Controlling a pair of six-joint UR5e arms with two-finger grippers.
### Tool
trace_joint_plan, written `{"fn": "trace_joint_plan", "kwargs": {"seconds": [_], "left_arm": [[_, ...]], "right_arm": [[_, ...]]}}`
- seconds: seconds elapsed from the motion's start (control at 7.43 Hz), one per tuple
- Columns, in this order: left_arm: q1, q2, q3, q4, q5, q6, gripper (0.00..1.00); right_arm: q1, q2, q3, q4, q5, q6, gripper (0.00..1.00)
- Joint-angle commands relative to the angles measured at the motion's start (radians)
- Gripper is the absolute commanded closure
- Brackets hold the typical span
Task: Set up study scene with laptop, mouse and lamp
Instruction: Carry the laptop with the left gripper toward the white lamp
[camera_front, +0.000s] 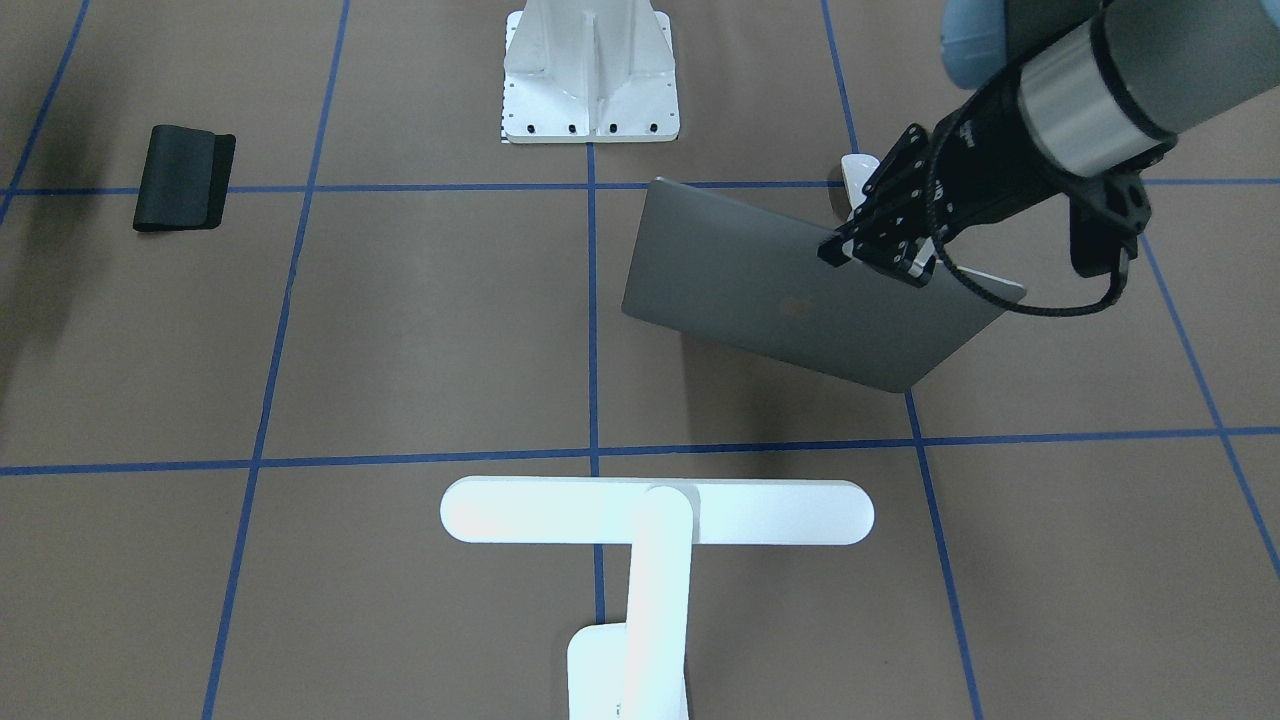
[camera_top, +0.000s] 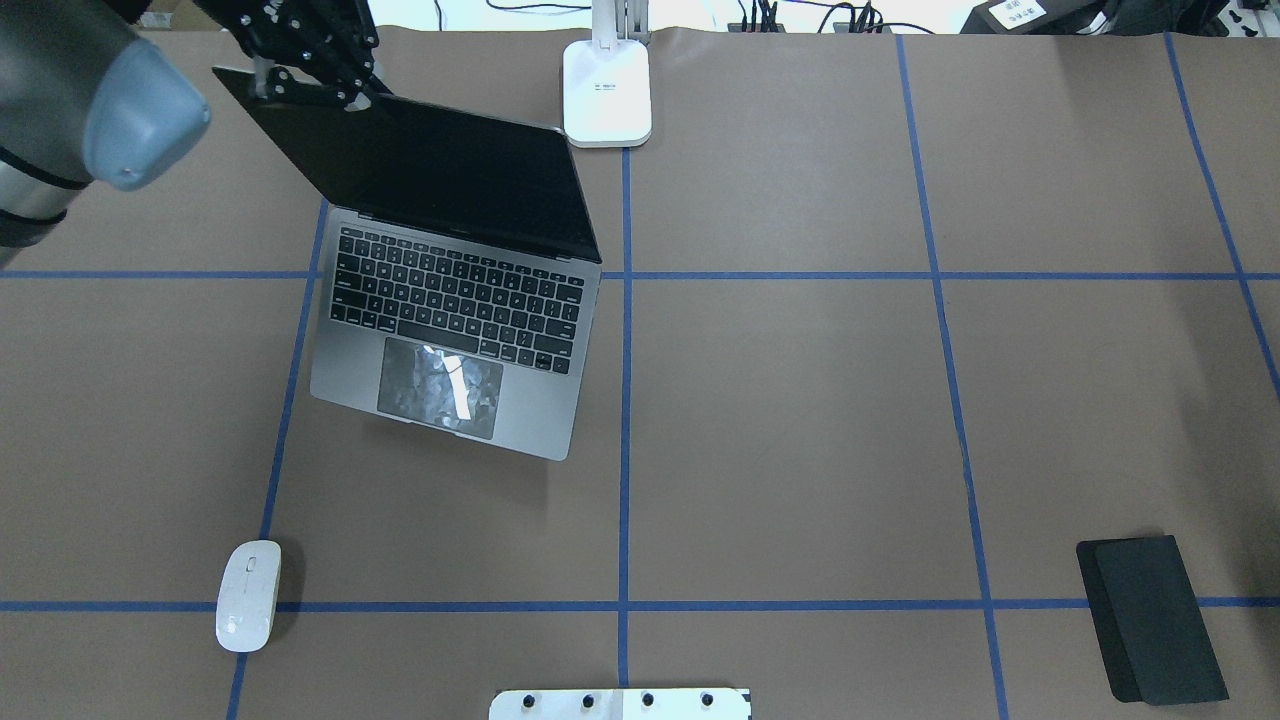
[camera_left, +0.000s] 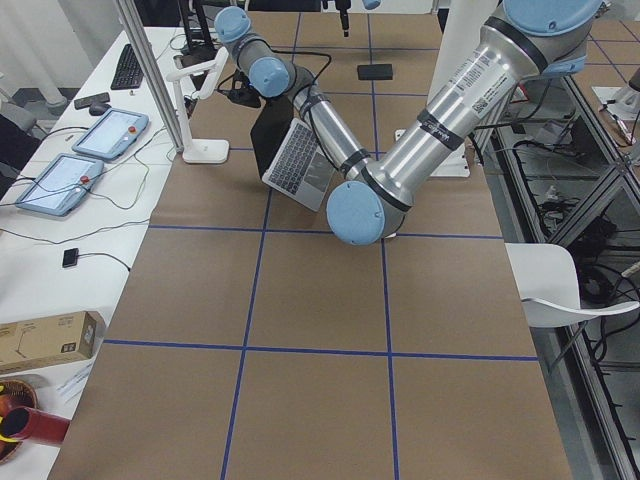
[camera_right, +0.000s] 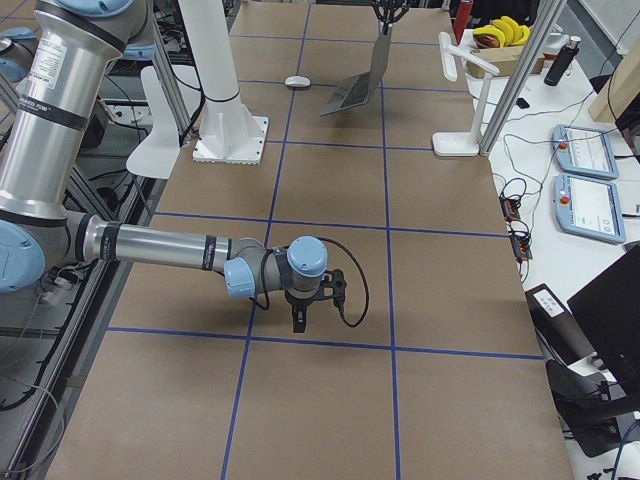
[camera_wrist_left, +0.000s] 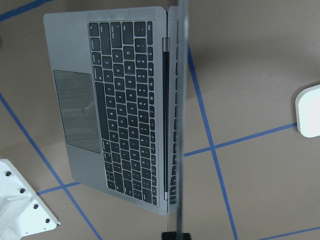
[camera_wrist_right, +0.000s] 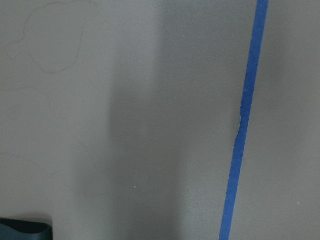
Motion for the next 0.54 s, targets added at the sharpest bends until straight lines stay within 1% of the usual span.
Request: {"fn": "trace_joint_plan", "kwargs": {"seconds": [0.0, 0.4], "left_arm": [[0.057, -0.085, 0.142, -0.174, 0.125, -0.179, 1.00], [0.098, -0.127, 0.195, -0.199, 0.260, -0.205, 1.00]], "right_arm": [[0.001, -0.001, -0.004, -0.001, 0.000, 0.000, 0.00], [-0.001, -0.001, -0.019, 0.001, 0.000, -0.002, 0.00]]}}
